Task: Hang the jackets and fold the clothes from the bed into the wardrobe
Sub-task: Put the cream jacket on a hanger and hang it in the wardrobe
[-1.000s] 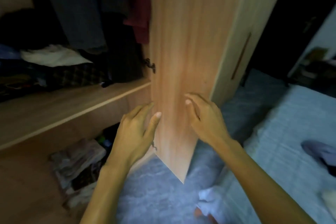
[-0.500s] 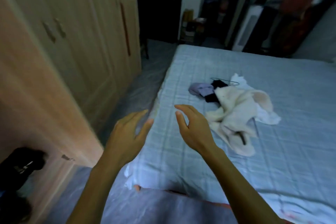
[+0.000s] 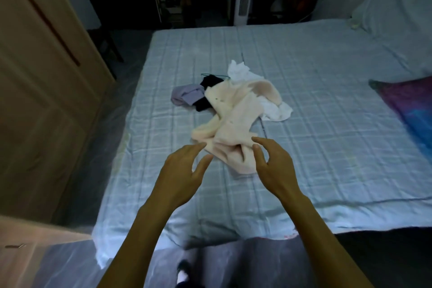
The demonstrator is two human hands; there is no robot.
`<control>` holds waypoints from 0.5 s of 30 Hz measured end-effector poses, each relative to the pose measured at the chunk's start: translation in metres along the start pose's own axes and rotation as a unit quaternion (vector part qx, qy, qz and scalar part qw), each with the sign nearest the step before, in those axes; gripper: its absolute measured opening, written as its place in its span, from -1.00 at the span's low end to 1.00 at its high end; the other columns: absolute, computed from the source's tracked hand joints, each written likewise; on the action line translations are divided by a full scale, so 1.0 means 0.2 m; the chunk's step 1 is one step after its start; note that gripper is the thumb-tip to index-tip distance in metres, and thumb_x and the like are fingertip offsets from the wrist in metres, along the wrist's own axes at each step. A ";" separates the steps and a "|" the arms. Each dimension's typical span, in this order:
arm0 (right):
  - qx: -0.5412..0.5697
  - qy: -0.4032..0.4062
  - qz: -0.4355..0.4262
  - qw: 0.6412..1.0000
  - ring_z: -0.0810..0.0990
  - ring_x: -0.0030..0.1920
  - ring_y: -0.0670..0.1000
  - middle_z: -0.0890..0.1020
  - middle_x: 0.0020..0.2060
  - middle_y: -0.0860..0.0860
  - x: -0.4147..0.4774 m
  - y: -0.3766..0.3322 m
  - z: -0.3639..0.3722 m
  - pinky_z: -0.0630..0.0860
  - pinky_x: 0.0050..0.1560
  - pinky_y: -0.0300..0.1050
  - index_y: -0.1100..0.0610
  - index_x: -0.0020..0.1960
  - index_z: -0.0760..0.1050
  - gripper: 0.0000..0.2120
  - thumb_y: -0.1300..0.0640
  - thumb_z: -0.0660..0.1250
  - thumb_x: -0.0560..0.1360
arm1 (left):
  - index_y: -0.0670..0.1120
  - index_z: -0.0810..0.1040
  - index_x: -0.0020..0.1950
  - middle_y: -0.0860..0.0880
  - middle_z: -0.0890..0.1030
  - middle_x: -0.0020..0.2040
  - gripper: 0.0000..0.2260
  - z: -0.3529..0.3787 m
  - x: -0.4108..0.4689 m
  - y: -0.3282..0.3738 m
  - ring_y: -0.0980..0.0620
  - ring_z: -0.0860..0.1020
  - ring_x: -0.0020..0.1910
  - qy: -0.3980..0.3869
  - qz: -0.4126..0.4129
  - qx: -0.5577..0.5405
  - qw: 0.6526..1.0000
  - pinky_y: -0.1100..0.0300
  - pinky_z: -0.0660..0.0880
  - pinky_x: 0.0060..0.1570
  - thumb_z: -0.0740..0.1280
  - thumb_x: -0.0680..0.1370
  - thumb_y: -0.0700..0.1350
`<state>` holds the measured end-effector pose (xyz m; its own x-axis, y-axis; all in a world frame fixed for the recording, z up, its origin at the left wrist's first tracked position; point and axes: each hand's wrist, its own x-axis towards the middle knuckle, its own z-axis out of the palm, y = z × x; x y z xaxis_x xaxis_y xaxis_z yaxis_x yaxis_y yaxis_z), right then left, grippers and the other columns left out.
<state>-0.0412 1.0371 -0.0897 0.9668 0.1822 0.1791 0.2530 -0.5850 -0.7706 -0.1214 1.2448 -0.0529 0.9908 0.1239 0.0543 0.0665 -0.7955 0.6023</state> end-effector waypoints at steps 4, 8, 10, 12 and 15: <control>-0.003 -0.013 0.030 0.999 0.50 0.13 -0.17 0.58 0.15 -0.12 0.10 0.12 0.06 0.33 0.12 -0.38 0.01 0.21 0.53 -0.77 0.06 0.20 0.60 | 0.00 0.40 0.40 0.05 0.47 0.35 -0.52 0.08 0.19 -0.05 0.10 0.40 0.32 -0.021 -0.012 -0.005 1.000 0.38 0.19 0.20 0.10 0.56 0.19; -0.040 -0.032 0.054 0.997 0.47 0.11 -0.22 0.57 0.16 -0.11 0.25 0.20 0.11 0.29 0.07 -0.46 0.02 0.23 0.52 -0.75 0.05 0.20 0.60 | 0.00 0.41 0.40 0.03 0.49 0.33 -0.58 0.19 0.45 -0.14 0.05 0.43 0.30 -0.049 -0.006 -0.029 0.998 0.24 0.31 0.25 0.16 0.59 0.13; -0.062 -0.033 0.078 0.995 0.48 0.13 -0.20 0.57 0.17 -0.10 0.33 0.23 0.11 0.30 0.09 -0.39 0.03 0.24 0.52 -0.74 0.04 0.20 0.60 | 0.03 0.41 0.39 0.03 0.48 0.34 -0.61 0.25 0.58 -0.16 0.05 0.45 0.26 -0.072 0.000 -0.045 0.996 0.20 0.35 0.23 0.18 0.60 0.11; -0.077 -0.027 0.097 0.992 0.48 0.14 -0.20 0.57 0.18 -0.11 0.42 0.27 0.09 0.30 0.11 -0.38 0.03 0.25 0.51 -0.73 0.03 0.19 0.60 | 0.04 0.41 0.39 0.05 0.47 0.35 -0.62 0.31 0.71 -0.16 0.06 0.46 0.23 -0.098 0.005 -0.066 0.993 0.27 0.34 0.15 0.20 0.59 0.10; -0.095 -0.034 0.121 0.988 0.51 0.18 -0.11 0.57 0.18 -0.09 0.55 0.34 0.09 0.30 0.12 -0.36 0.04 0.25 0.51 -0.73 0.03 0.19 0.60 | 0.02 0.40 0.39 0.02 0.46 0.36 -0.61 0.39 0.89 -0.16 0.03 0.45 0.26 -0.122 0.013 -0.067 0.990 0.24 0.33 0.17 0.20 0.59 0.10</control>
<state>0.0816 1.0315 -0.1344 0.9968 0.0685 -0.0421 0.0241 -0.7544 -0.6559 0.0629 1.2454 -0.1251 0.9921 -0.0549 -0.1127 0.0409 -0.7085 0.7045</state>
